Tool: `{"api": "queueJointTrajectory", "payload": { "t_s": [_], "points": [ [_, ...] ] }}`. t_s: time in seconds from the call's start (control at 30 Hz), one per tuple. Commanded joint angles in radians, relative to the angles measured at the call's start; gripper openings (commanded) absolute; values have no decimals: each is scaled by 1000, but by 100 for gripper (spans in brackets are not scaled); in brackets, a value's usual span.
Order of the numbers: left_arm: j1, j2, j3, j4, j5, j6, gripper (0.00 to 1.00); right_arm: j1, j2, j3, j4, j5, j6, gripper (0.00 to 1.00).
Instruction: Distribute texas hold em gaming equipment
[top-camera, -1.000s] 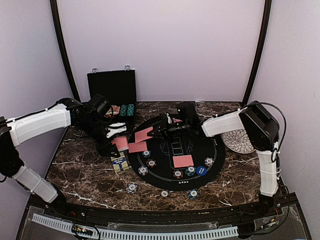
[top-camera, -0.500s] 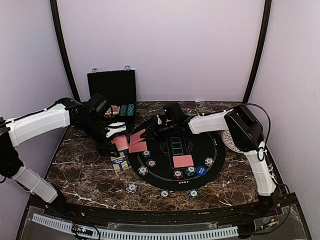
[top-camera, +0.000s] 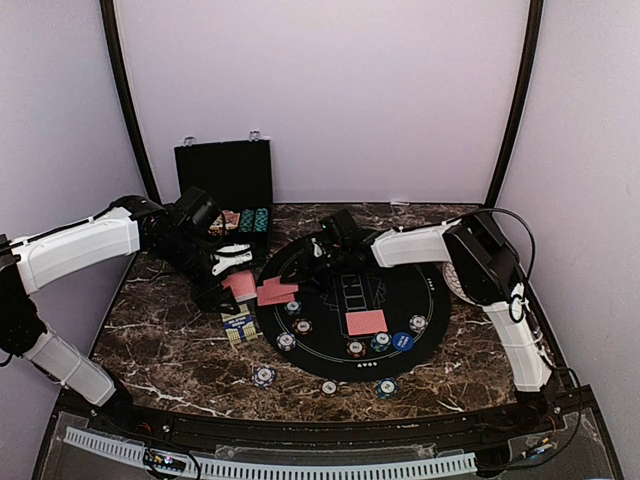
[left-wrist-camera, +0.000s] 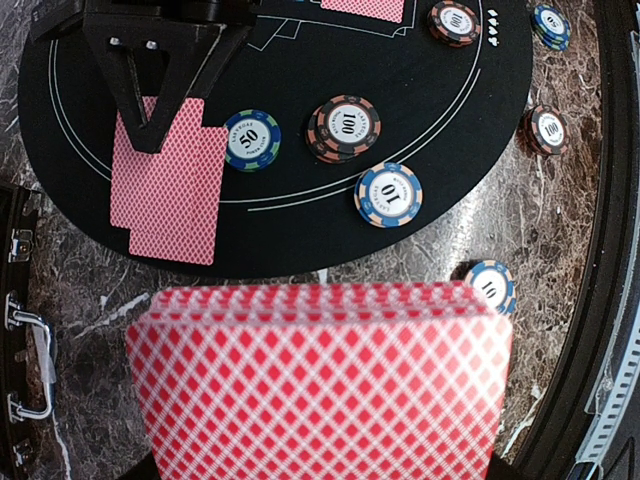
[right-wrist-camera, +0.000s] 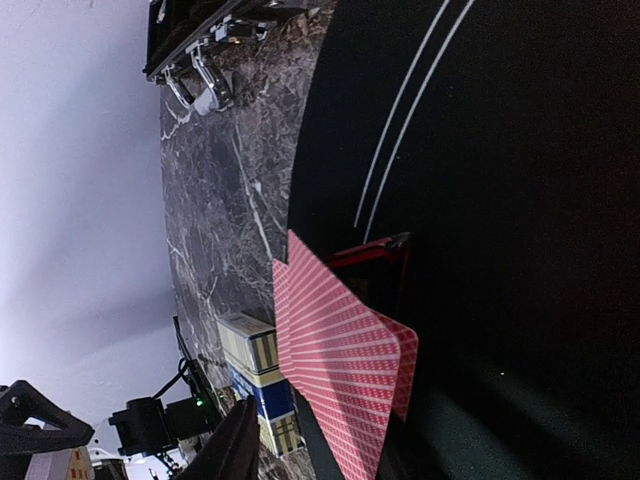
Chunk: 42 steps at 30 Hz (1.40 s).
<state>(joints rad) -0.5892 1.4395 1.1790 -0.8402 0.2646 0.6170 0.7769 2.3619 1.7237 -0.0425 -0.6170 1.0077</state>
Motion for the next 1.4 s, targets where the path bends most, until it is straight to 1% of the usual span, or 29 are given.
{"api": "queueJointTrajectory", "payload": {
  "t_s": [0.0,0.07,0.2,0.37,0.6,0.83,1.37],
  "points": [
    [0,-35,10,-18,13,4,0,3,-59,-1,-44,35,-50,41],
    [0,-33,11,-19,14,4,0,1,-78,-5,-65,53,-69,43],
    [0,-33,11,-19,16,4,0,-5,-111,10,-155,114,-132,52],
    [0,-31,13,-20,18,3,0,-8,-127,18,-220,152,-168,57],
    [0,-30,13,-19,21,2,0,-8,-93,13,-231,140,-176,58],
    [0,-31,12,-21,19,3,0,-10,-29,50,-258,140,-204,59],
    [0,-29,11,-15,16,3,0,20,69,201,-352,152,-245,59]
  ]
}}
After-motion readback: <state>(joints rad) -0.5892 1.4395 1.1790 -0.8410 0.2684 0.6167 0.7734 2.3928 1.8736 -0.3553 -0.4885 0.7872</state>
